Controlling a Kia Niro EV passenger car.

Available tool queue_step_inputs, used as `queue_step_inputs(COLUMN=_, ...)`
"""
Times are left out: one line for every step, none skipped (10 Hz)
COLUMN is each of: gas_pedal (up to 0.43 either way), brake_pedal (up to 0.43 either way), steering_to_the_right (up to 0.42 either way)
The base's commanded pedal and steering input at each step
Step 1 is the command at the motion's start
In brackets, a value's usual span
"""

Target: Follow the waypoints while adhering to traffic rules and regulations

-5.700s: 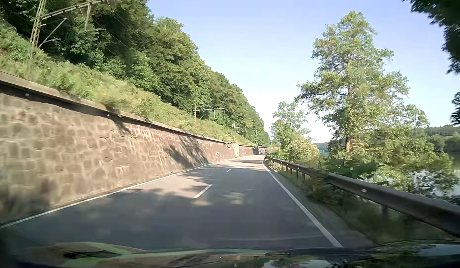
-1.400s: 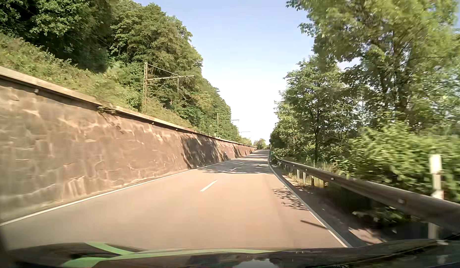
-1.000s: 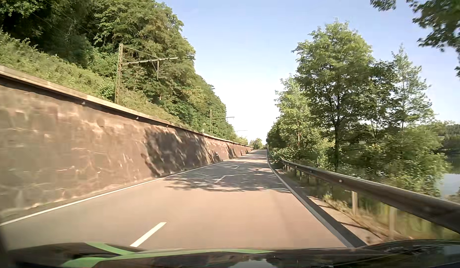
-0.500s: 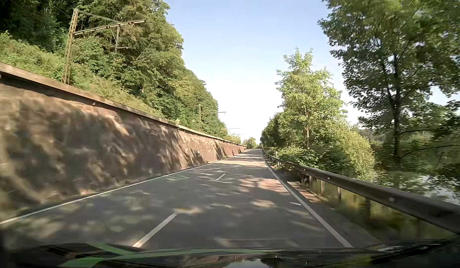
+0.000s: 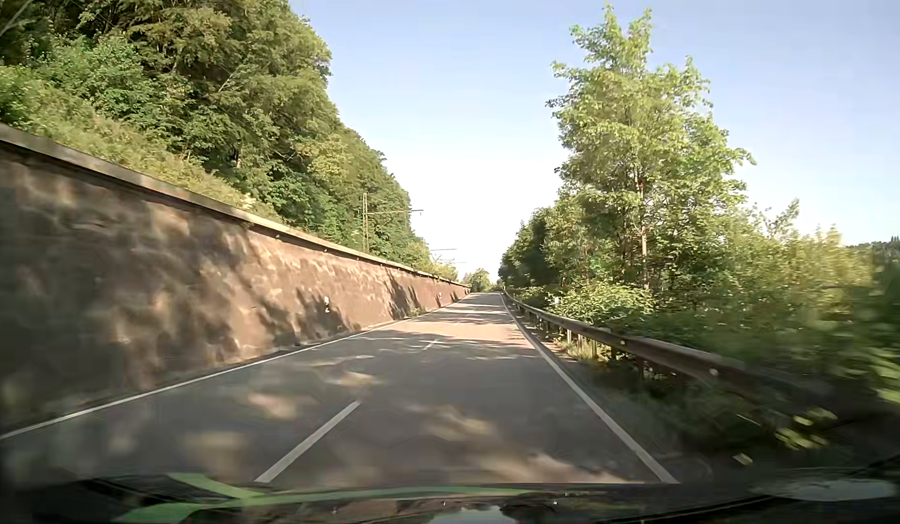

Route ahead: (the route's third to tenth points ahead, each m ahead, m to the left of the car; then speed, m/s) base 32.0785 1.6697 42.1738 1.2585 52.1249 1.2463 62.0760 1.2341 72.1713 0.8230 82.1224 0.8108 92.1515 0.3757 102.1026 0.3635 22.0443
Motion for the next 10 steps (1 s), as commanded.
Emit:
queue_step_inputs(gas_pedal=0.209, brake_pedal=0.0, steering_to_the_right=0.006)
queue_step_inputs(gas_pedal=0.209, brake_pedal=0.0, steering_to_the_right=0.005)
queue_step_inputs(gas_pedal=0.209, brake_pedal=0.0, steering_to_the_right=0.003)
queue_step_inputs(gas_pedal=0.209, brake_pedal=0.0, steering_to_the_right=0.001)
queue_step_inputs(gas_pedal=0.209, brake_pedal=0.0, steering_to_the_right=-0.001)
queue_step_inputs(gas_pedal=0.209, brake_pedal=0.0, steering_to_the_right=-0.001)
queue_step_inputs(gas_pedal=0.209, brake_pedal=0.0, steering_to_the_right=-0.001)
queue_step_inputs(gas_pedal=0.22, brake_pedal=0.0, steering_to_the_right=-0.001)
queue_step_inputs(gas_pedal=0.228, brake_pedal=0.0, steering_to_the_right=-0.001)
queue_step_inputs(gas_pedal=0.228, brake_pedal=0.0, steering_to_the_right=-0.001)
